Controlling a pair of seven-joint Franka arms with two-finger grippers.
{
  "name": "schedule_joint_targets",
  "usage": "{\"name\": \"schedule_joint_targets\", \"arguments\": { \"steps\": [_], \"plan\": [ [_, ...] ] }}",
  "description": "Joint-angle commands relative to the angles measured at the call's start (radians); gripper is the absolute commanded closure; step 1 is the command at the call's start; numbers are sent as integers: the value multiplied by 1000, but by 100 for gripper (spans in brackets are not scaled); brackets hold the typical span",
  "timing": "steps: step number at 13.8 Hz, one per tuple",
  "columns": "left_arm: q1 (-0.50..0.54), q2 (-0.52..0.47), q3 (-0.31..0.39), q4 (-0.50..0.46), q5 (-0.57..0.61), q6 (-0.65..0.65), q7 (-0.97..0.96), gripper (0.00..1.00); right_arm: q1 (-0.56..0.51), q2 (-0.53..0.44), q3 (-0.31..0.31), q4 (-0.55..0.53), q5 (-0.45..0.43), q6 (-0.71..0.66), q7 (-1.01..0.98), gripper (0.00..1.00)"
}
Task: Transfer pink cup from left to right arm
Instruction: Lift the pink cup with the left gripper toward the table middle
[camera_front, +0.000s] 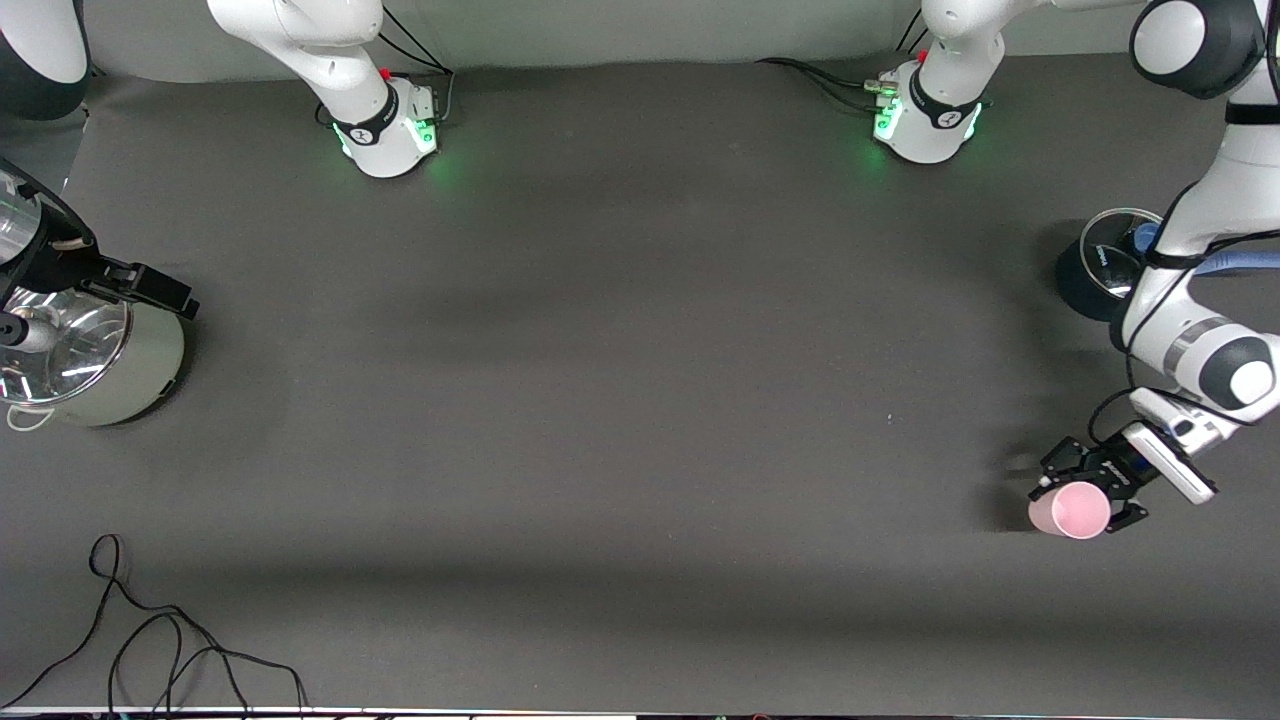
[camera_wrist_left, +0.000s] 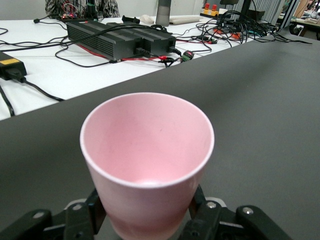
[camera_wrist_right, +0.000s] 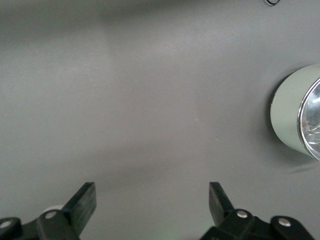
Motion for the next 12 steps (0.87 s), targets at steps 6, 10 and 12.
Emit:
{"name": "schedule_joint_targets", "arguments": {
  "steps": [6,10,12],
  "plan": [
    [-182,-253,9,-31,135,48,-648,72,0,5,-3,17,19,-12,-5,0],
    [-400,-330,3,-29,128,282,-941,71,0,5,-3,17,17,-12,-5,0],
    [-530,-340,-7,-26,108,472,-1053,71,0,5,-3,17,17,-12,-5,0]
  ]
}}
